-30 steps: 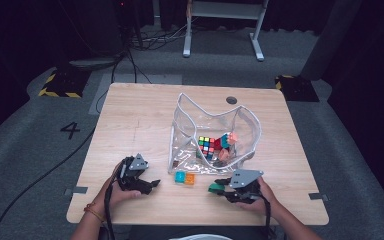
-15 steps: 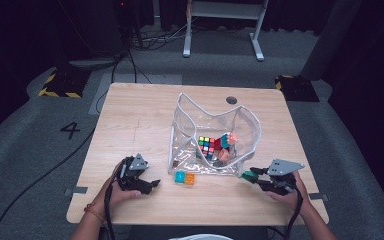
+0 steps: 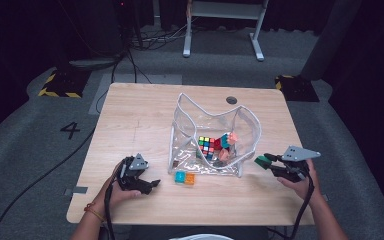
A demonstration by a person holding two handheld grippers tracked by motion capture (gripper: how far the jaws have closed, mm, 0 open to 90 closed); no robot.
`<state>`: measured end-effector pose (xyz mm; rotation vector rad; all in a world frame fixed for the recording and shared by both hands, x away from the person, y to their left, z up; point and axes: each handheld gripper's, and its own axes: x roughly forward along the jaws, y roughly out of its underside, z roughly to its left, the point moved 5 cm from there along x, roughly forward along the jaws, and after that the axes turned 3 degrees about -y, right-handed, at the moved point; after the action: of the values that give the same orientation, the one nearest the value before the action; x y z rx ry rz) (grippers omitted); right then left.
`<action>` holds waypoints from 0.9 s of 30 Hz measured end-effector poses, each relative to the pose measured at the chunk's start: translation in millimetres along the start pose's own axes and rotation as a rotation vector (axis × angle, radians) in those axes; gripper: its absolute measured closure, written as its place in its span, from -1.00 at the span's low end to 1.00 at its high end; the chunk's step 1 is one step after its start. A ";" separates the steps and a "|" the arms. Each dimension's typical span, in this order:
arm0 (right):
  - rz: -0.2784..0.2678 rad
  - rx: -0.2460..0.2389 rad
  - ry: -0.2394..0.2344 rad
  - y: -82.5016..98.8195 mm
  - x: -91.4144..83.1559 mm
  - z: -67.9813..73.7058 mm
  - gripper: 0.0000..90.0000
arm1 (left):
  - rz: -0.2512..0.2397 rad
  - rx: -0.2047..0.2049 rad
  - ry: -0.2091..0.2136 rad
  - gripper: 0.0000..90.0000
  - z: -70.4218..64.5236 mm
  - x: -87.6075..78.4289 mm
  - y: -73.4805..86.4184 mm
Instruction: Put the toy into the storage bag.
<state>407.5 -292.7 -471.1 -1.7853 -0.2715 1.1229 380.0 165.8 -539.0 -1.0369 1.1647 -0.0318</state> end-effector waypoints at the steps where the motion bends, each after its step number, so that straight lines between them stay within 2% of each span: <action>1: -0.012 0.005 0.003 -2.4 -1.2 -3.5 0.50 | 0.001 0.000 0.000 -0.67 0.0 -0.1 0.1; 4: -0.033 0.001 0.038 -10.0 -5.1 -17.2 0.50 | 0.000 0.000 -0.001 -0.67 0.0 -0.1 0.0; 6: -0.046 0.010 0.036 -13.8 -7.0 -24.4 0.50 | 0.002 0.000 -0.001 -0.67 0.0 -0.1 0.1; 8: -0.044 0.007 0.055 -16.9 -7.7 -33.3 0.50 | 0.001 -0.005 0.003 -0.67 -0.6 0.3 -0.1; 15: -0.067 0.045 0.081 -33.7 -9.9 -65.0 0.50 | 0.000 -0.008 0.003 -0.67 -0.6 0.7 -0.4; 18: -0.079 0.050 0.093 -46.9 -12.5 -76.6 0.50 | -0.001 -0.008 0.003 -0.67 -0.6 0.7 -0.4; 20: -0.085 0.052 0.097 -62.4 -16.7 -83.9 0.50 | 0.000 -0.007 0.005 -0.67 -0.5 0.7 -0.4; 22: -0.080 0.044 0.108 -67.7 -18.1 -85.9 0.50 | 0.000 -0.006 0.004 -0.67 -0.5 0.7 -0.4; 27: -0.098 0.032 0.126 -99.6 -25.9 -94.6 0.50 | 0.000 -0.006 0.005 -0.67 -0.4 0.7 -0.5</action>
<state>496.0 -316.3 -365.5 -1.7870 -0.2612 0.9374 380.2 164.8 -539.2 -1.0427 1.1704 -0.0311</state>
